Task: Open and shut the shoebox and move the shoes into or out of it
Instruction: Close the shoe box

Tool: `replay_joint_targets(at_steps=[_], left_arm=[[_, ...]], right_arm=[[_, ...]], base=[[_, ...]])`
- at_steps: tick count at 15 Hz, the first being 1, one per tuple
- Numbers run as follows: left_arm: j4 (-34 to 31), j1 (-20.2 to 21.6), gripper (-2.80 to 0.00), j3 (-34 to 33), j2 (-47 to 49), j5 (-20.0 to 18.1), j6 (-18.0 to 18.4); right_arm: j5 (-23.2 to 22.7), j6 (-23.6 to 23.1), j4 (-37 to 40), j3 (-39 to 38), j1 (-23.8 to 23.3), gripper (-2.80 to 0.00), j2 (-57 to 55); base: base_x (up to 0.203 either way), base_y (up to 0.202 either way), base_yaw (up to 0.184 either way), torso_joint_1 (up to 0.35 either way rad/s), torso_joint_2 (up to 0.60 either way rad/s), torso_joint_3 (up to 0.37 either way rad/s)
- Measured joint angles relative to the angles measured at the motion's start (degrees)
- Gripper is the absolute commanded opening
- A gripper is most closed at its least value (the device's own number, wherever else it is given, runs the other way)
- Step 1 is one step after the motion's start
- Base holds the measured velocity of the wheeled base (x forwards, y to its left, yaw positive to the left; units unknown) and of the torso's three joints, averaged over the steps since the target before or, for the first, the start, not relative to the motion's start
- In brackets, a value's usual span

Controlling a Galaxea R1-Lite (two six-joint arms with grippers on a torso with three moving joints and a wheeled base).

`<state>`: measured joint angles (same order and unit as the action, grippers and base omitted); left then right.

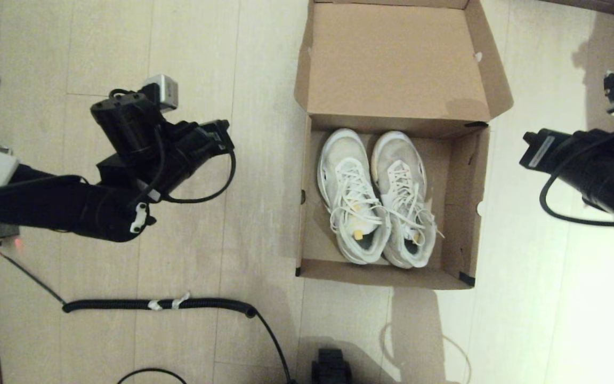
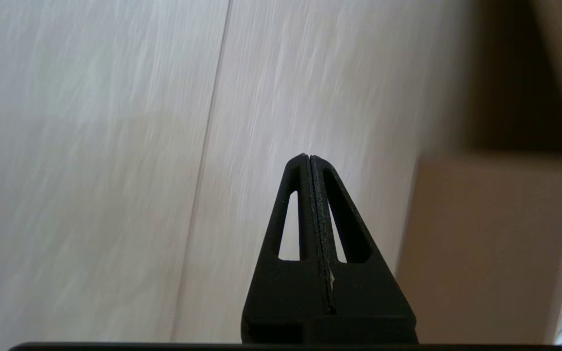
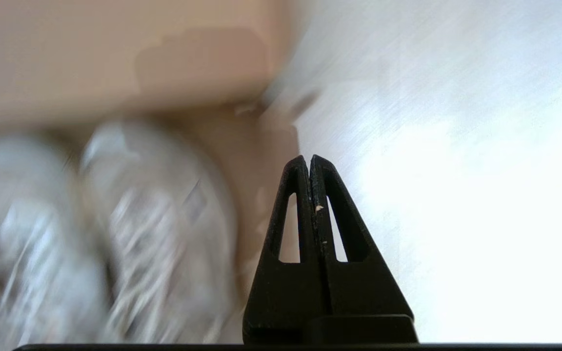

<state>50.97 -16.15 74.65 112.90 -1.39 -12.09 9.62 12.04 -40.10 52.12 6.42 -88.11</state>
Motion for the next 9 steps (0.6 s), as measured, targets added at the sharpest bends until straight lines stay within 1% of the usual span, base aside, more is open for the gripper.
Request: replay_joint_targets(at_steps=[2, 3, 4, 5, 6, 8, 9], left_arm=[[2.2, 1.0, -2.8, 8.3, 4.4, -2.7, -4.2], [4.6, 1.4, -2.8, 13.2, 7.2, -3.4, -6.2], [6.9, 1.8, -2.8, 17.9, 9.9, -3.9, -7.9], [8.6, 2.0, -2.8, 22.2, 12.5, -4.3, -9.8], [9.5, 2.0, -2.8, 25.6, 14.6, -4.7, -12.7], [7.6, 1.3, -2.8, 29.5, 16.9, -6.3, -19.0], [6.2, 1.1, -2.8, 31.0, 17.7, -7.7, -20.7]], right_arm=[[-5.4, 1.7, 3.7, 5.3, -6.6, -2.8, -2.2], [-8.3, 2.9, 3.9, 7.2, -8.7, -2.8, -4.0], [-10.3, 5.1, 4.0, 9.2, -10.0, -2.8, -5.9], [-11.4, 8.7, 3.9, 11.7, -11.0, -2.8, -8.0], [-12.3, 13.1, 3.9, 14.7, -11.9, -2.8, -10.4], [-14.8, 22.2, 5.0, 20.7, -13.5, -2.8, -15.5], [-17.0, 27.2, 6.3, 23.9, -14.4, -2.8, -17.9]], base=[[0.0, 0.0, 0.0, 0.0, 0.0, 0.0], [0.0, 0.0, 0.0, 0.0, 0.0, 0.0], [0.0, 0.0, 0.0, 0.0, 0.0, 0.0], [0.0, 0.0, 0.0, 0.0, 0.0, 0.0], [0.0, 0.0, 0.0, 0.0, 0.0, 0.0], [0.0, 0.0, 0.0, 0.0, 0.0, 0.0], [0.0, 0.0, 0.0, 0.0, 0.0, 0.0]])
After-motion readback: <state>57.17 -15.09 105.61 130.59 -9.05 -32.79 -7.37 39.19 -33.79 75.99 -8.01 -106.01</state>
